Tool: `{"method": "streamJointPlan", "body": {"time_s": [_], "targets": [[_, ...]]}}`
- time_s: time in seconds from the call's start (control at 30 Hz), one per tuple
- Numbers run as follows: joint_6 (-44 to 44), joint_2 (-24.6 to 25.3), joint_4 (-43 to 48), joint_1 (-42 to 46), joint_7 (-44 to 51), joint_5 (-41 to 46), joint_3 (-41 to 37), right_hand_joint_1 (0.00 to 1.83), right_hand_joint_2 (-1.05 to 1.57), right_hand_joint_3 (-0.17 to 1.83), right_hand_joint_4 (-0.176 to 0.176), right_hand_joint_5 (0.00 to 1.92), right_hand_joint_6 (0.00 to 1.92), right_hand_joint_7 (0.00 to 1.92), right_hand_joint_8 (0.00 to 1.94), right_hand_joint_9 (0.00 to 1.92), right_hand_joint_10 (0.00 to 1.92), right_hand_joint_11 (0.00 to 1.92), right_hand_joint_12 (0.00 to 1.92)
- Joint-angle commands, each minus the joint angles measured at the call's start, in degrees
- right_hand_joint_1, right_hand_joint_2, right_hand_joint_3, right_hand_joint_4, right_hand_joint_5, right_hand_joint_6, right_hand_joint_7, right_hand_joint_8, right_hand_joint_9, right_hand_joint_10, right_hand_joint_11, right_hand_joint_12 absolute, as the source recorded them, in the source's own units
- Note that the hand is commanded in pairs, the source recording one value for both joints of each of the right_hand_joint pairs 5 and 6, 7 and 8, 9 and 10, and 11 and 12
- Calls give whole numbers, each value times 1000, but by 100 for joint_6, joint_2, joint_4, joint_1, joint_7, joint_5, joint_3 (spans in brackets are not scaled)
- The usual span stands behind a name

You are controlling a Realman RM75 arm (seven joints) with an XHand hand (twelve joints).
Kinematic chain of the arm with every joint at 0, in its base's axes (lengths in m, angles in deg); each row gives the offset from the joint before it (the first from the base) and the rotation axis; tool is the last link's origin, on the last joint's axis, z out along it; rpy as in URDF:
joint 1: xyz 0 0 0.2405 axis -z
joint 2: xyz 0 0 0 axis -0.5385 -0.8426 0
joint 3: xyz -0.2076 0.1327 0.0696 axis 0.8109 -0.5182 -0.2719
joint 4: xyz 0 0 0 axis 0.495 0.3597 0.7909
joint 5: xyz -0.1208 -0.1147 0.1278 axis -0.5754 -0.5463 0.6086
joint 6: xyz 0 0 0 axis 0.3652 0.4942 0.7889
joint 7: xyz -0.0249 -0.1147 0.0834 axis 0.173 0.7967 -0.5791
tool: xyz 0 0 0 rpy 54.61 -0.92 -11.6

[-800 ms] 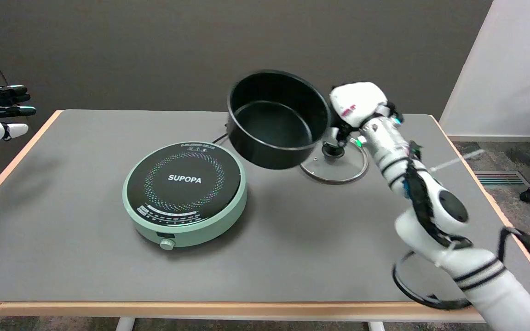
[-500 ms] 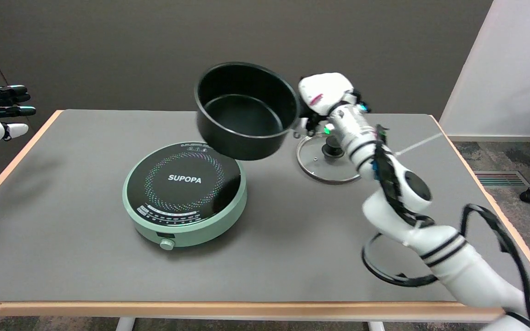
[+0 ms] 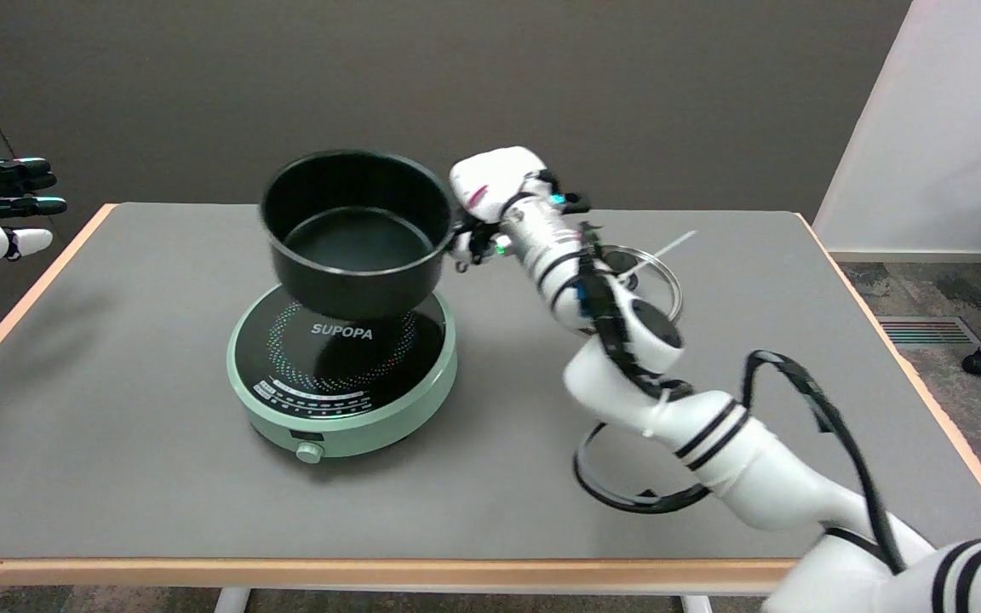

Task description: Place the soup pot onto the induction stove.

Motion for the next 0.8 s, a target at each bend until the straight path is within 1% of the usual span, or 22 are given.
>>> {"method": "streamJointPlan", "body": {"time_s": [0.03,0.13,0.2,0.5,0.53,0.8], "targets": [[-1086,1381,-697,-421,785,-528,927,902,1332,1022,-87,1760,1760,1760,1760,1760,1760,1760,1760],[-1266,1495,-591,-357,788,-949,1008,903,1338,1026,-87,1756,1756,1756,1756,1756,1756,1756,1756],[-1340,1546,-541,-302,788,-1067,1042,903,1338,1026,-87,1755,1755,1755,1755,1755,1755,1755,1755],[-1521,1645,-530,-106,796,-1071,1060,904,1340,1031,-88,1753,1753,1753,1753,1753,1753,1753,1753],[-1521,1638,-530,-106,796,-1079,1060,908,1345,1056,-88,1748,1748,1748,1748,1748,1748,1748,1748],[-1521,1496,-516,-58,748,-1040,950,909,1343,1062,-90,1738,1738,1738,1738,1738,1738,1738,1738]]}}
